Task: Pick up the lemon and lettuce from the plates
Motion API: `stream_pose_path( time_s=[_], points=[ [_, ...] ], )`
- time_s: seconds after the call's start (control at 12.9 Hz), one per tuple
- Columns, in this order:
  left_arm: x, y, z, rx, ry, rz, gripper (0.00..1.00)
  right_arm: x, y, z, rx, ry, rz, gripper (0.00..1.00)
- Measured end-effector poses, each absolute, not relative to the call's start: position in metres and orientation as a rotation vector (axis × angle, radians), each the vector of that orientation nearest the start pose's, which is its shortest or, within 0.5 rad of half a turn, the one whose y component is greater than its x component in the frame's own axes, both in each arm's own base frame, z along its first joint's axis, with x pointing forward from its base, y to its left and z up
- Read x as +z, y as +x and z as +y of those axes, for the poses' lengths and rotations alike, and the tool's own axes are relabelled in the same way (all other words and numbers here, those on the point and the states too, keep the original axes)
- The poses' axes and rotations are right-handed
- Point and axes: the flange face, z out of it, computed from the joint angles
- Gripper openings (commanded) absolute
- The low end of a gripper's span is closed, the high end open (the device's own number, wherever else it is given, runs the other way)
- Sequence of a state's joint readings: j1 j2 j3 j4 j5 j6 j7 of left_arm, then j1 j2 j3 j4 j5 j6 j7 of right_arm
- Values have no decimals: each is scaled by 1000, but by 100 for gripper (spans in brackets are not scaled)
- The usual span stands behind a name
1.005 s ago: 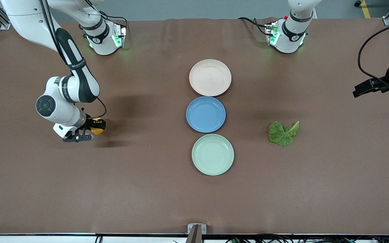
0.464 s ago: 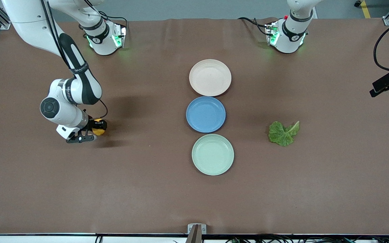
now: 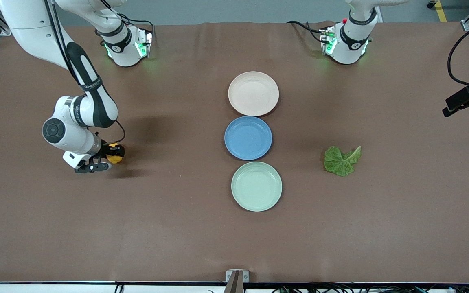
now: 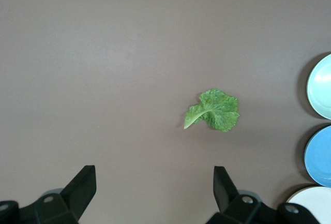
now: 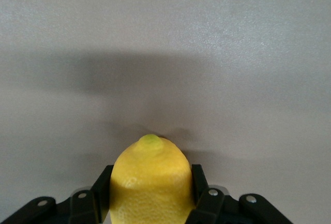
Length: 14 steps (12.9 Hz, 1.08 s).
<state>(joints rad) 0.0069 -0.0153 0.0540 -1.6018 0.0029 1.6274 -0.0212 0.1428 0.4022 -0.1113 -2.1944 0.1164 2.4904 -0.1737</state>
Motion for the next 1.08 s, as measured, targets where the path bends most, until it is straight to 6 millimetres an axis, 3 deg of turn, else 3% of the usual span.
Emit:
stream_pose_path(
  time_s=[0.08, 0.15, 0.39, 0.54, 0.77, 1.08],
  points=[
    [624, 554, 33, -65, -3136, -126, 100, 191, 545, 15, 156, -3104, -178, 47],
    [624, 554, 33, -66, -3135, -126, 100, 191, 545, 14, 157, -3103, -177, 99],
    [625, 554, 33, -69, -3135, -126, 100, 193, 547, 15, 160, -3102, -177, 100],
    [625, 554, 29, -70, -3136, -114, 100, 206, 557, 17, 213, -3089, -182, 100],
    [626, 554, 23, -66, -3137, -103, 100, 265, 588, 16, 274, -3062, -181, 100],
    [626, 553, 26, -67, -3137, -113, 100, 361, 619, -14, 303, -3076, -158, 100]
  ],
)
